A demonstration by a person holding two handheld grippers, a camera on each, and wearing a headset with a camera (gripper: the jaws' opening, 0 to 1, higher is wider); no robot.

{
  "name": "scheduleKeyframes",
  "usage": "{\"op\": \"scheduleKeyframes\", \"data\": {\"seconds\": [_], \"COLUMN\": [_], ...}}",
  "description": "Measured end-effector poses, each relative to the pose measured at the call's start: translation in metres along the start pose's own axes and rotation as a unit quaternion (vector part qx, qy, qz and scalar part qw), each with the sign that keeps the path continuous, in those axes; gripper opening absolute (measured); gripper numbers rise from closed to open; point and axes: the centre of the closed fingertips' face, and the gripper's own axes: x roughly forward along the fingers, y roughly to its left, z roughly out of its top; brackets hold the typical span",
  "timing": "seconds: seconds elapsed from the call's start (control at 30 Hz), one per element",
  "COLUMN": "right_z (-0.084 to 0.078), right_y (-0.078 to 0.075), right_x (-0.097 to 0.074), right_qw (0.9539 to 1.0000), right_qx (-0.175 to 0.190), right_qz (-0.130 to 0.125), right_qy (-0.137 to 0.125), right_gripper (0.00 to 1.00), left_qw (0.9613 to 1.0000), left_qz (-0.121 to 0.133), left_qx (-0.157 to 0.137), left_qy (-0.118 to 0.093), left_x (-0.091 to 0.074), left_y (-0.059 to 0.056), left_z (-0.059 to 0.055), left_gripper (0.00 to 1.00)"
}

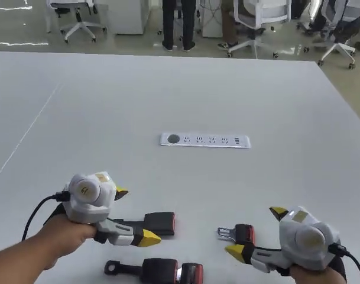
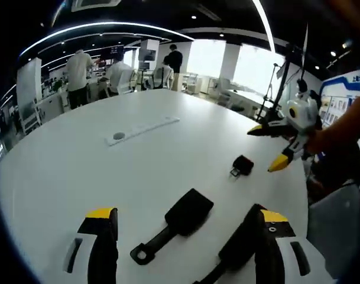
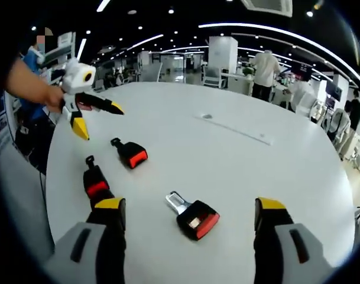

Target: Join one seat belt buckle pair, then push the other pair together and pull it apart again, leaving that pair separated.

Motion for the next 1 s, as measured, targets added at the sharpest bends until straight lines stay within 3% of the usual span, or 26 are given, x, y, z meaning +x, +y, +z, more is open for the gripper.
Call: {"op": "scheduleKeyframes", "data": {"seconds": [0.07,0.23,0.3,0.43,0.53,0.77,0.87,1.0], "right_z": [0.007,0.009,0.01,0.009,0.009,0.001,-0.003,-0.005], "right_y": [0.005,0.014,0.018,0.029,0.034,0.058,0.068,0.075], "right_x": [-0.007,-0.022,-0.03,-0.043,-0.053,-0.077,-0.082,-0.091], "right_qw": [0.9998,0.9992,0.9988,0.9983,0.9971,0.9955,0.9958,0.9947], "right_qx": [0.007,0.016,0.021,0.024,0.038,0.05,0.047,0.054], "right_qz": [-0.009,-0.027,-0.032,-0.034,-0.043,-0.046,-0.042,-0.047], "right_qy": [-0.017,-0.025,-0.031,-0.04,-0.049,-0.067,-0.066,-0.074], "right_gripper": [0.93,0.99,1.0,1.0,1.0,1.0,1.0,1.0], "left_qw": [0.9998,0.9991,0.997,0.997,0.9962,0.9916,0.9915,0.9904], "left_qz": [0.007,0.011,0.02,0.021,0.036,0.059,0.062,0.062], "left_qx": [-0.012,-0.03,-0.064,-0.058,-0.063,-0.074,-0.069,-0.084], "left_qy": [-0.012,-0.028,-0.037,-0.047,-0.048,-0.088,-0.091,-0.091], "left_x": [-0.011,-0.037,-0.049,-0.07,-0.084,-0.117,-0.122,-0.128], "left_y": [-0.004,-0.019,-0.022,-0.036,-0.036,-0.046,-0.05,-0.055], "left_z": [-0.001,-0.013,-0.019,-0.032,-0.043,-0.04,-0.046,-0.051], "left_gripper": [1.0,1.0,1.0,1.0,1.0,1.0,1.0,1.0]}}
